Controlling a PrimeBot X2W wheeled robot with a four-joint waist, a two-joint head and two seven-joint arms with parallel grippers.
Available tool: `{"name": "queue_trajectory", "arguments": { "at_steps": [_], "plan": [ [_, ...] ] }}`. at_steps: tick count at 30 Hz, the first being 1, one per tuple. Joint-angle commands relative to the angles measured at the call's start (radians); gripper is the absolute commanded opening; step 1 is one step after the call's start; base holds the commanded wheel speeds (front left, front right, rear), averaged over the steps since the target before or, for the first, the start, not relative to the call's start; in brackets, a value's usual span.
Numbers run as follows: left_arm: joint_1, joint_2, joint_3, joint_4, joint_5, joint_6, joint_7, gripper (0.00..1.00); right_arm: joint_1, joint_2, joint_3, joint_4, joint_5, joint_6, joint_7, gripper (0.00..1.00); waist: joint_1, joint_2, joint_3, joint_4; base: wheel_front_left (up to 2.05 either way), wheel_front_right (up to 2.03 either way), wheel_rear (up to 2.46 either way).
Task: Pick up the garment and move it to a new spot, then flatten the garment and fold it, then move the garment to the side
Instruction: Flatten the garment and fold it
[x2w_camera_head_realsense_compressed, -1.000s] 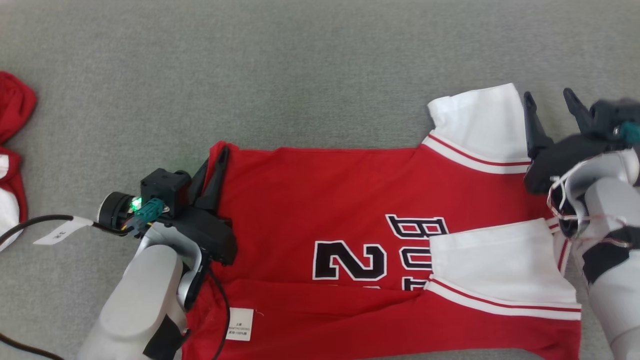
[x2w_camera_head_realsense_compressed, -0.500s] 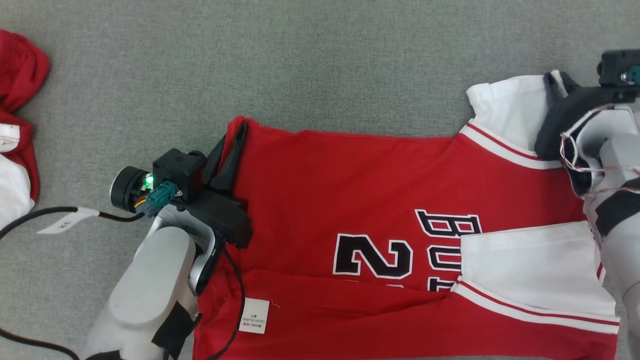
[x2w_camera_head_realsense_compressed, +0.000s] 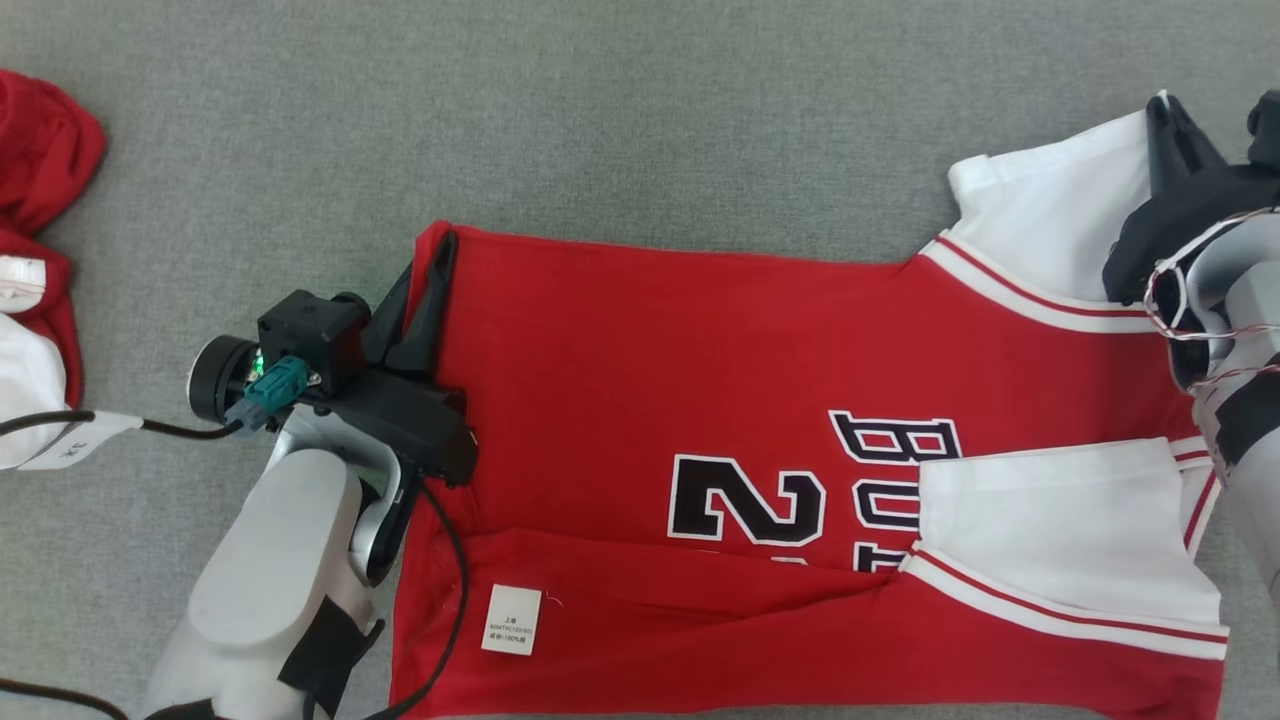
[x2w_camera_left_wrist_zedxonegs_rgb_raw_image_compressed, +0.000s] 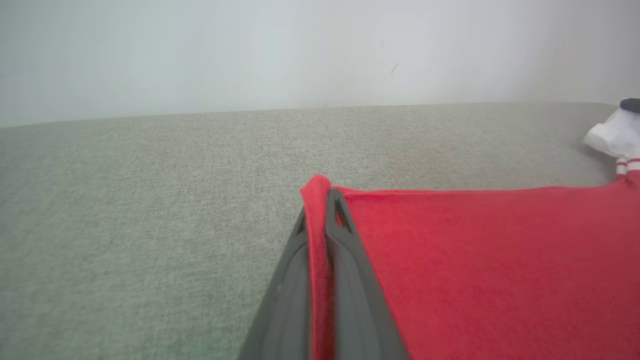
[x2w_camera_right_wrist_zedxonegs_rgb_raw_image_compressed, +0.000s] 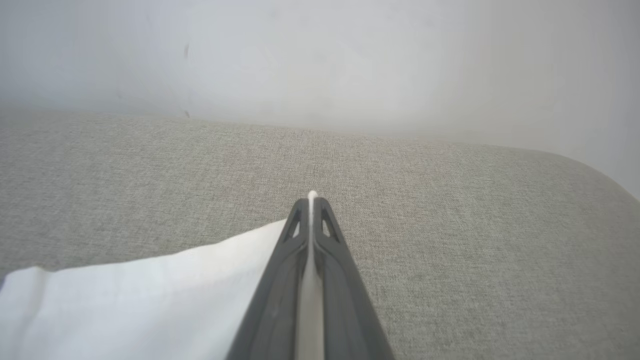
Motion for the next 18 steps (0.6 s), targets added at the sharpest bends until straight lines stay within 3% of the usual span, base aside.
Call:
{"name": "queue_trajectory", "arguments": {
  "at_steps": [1, 4, 8, 18],
  "plan": [
    [0.021, 0.009, 0.006, 0.003, -0.012, 0.002, -0.001, 0.00, 0.018, 0.003, -0.003, 0.003, 0.001, -0.002, -0.019, 0.00, -0.0001, 0.0000, -0.022, -0.012, 0.00, 0.00, 0.00],
    [0.032, 0.012, 0.008, 0.009, -0.015, 0.002, -0.001, 0.00, 0.056, 0.030, -0.013, -0.018, 0.041, -0.002, -0.042, 0.00, -0.0001, 0.0000, -0.046, -0.022, 0.00, 0.00, 0.00],
    [0.064, 0.019, 0.011, 0.014, -0.023, 0.003, -0.001, 0.00, 0.134, 0.021, -0.017, -0.103, 0.097, -0.002, -0.052, 0.00, -0.0001, 0.0000, -0.083, -0.040, 0.00, 0.00, 0.00],
    [0.148, 0.036, 0.024, -0.014, -0.036, 0.002, -0.001, 0.00, 0.492, -0.006, -0.076, -0.530, 0.253, -0.002, -0.052, 0.00, -0.0001, 0.0000, -0.156, -0.081, 0.00, 0.00, 0.00]
  ]
}}
